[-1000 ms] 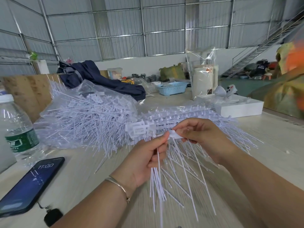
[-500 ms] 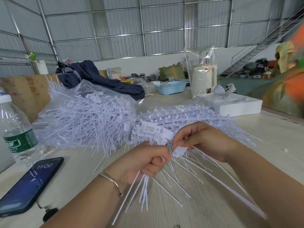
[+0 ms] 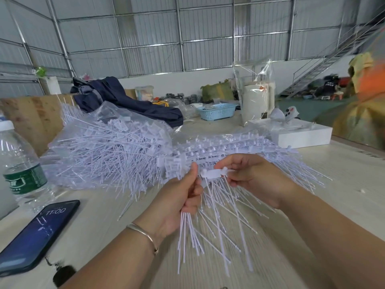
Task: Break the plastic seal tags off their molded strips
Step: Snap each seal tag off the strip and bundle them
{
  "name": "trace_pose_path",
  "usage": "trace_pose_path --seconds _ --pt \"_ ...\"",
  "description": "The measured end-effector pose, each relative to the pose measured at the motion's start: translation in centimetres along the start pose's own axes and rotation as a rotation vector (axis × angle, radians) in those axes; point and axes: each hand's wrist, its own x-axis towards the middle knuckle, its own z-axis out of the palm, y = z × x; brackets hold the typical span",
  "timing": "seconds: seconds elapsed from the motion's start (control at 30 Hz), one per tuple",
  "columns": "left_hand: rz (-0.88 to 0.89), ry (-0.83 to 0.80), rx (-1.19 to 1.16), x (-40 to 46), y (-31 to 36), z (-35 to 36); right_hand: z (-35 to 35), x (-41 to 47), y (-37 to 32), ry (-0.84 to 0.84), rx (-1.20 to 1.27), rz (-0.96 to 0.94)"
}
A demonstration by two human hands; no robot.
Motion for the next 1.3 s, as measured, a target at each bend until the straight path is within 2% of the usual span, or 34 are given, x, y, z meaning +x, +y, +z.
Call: trace_pose_path --seconds 0.27,0.4,0.53,0.67,0.8,0.93,1.07,1.2,1.3 --pt "0.113 -0.078 0.035 -0.1 0.2 0.0 -0.2 -0.1 -0.3 0.099 0.069 -0.098" --pt "0.122 -0.048 0.071 -0.1 0.0 0.1 -0.1 -0.1 -0.3 0.118 0.105 -0.106" --pt "0.121 -0.005 -0.040 0.2 -0.1 -0.1 0.2 -0.2 -0.5 0.090 0.131 -0.086" --pt "0.053 -0.167 -0.220 0.1 0.0 -0.2 0.6 -0.3 -0.7 -0.014 0.172 -0.053" --pt "-0.063 -0.422 -0.430 0.0 -0.5 0.0 0.8 -0.3 -0.4 -0.182 0.278 -0.026" --pt "-0.147 -0.616 -0.495 -0.2 -1.2 0.6 1.5 -0.2 0.1 -0.267 0.318 -0.003" --pt "-0.106 -0.522 -0.474 0.1 -0.9 0.7 1.4 -0.3 0.1 -0.210 0.259 -0.017" --pt "-0.004 -0.286 -0.372 0.3 -0.5 0.6 1.3 -0.3 -0.1 -0.158 0.241 -0.004" --pt "0.052 -0.152 -0.223 0.3 -0.3 0.1 1.0 -0.2 -0.1 -0.041 0.163 -0.038"
